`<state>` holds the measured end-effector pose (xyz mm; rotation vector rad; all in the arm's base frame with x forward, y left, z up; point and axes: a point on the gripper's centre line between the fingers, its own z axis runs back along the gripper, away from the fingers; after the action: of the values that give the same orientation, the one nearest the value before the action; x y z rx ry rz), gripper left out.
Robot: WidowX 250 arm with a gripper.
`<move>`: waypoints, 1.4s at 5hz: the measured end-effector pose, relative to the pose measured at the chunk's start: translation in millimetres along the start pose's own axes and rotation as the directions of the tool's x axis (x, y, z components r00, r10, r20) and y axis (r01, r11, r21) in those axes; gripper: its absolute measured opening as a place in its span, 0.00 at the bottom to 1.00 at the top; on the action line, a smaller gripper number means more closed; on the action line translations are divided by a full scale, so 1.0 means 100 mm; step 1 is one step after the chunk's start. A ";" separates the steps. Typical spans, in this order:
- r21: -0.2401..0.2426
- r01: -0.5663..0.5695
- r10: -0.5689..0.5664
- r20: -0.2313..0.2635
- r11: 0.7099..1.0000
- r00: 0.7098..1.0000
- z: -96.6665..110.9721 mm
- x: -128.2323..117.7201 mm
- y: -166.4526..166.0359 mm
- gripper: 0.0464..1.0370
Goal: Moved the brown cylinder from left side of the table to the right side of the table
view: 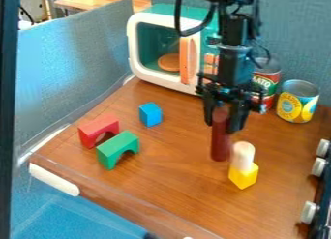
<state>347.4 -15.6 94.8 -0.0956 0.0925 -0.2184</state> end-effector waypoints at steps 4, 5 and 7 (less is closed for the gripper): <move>-0.033 0.003 -0.005 -0.072 0.999 0.997 -0.18 -0.33 -0.13 0.49; 0.001 0.059 -0.059 -0.086 0.998 0.995 -0.28 -0.35 -0.24 0.49; 0.048 0.134 -0.131 -0.063 0.990 0.989 -0.31 -0.39 -0.40 0.49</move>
<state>297.9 -48.3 70.9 -0.0431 0.1400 -0.3561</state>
